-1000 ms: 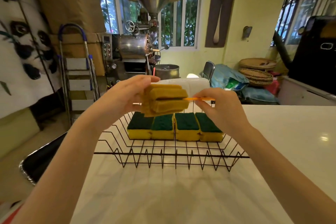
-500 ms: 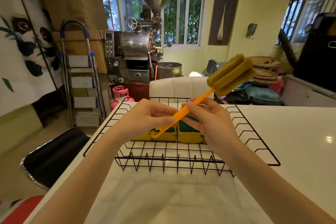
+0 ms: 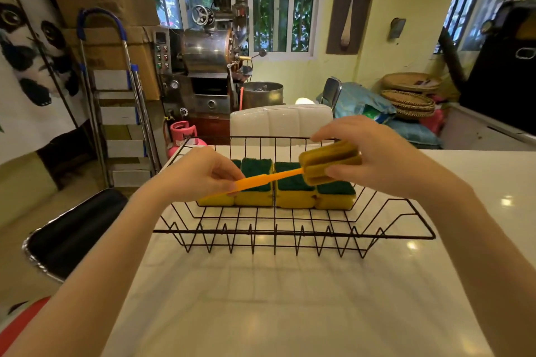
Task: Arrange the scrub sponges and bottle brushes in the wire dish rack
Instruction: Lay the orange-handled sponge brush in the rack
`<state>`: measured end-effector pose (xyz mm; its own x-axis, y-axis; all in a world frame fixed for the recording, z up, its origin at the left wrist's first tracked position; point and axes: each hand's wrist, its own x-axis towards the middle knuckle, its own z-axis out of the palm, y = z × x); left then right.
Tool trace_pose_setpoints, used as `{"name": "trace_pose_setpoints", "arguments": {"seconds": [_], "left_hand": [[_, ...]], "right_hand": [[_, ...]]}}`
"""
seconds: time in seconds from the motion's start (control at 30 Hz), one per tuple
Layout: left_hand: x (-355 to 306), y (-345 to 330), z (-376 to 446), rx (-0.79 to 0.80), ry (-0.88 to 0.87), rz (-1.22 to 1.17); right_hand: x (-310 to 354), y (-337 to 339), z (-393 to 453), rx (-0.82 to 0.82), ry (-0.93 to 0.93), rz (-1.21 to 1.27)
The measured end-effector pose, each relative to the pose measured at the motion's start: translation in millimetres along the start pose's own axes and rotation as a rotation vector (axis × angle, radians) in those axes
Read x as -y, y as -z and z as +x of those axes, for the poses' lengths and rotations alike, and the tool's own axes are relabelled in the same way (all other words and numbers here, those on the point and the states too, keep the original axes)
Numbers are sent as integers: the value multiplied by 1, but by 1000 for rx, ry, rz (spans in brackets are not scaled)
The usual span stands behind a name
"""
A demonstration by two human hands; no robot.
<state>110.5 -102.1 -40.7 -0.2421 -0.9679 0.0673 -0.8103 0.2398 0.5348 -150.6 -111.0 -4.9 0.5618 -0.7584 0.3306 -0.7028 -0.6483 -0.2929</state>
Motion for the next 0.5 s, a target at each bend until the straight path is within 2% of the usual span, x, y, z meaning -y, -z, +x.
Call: {"name": "trace_pose_setpoints", "arguments": {"seconds": [0.07,0.2,0.5], "left_hand": [[4,0,1,37,-10,15],[7,-6,3,81,-27,49],[9,-21,10,98,-59,203]], "right_hand": [[-20,-4,2,85,-53,-96],[-33,-19,1,305,-204,14],[-37,-39,7,411,-290,-102]]}}
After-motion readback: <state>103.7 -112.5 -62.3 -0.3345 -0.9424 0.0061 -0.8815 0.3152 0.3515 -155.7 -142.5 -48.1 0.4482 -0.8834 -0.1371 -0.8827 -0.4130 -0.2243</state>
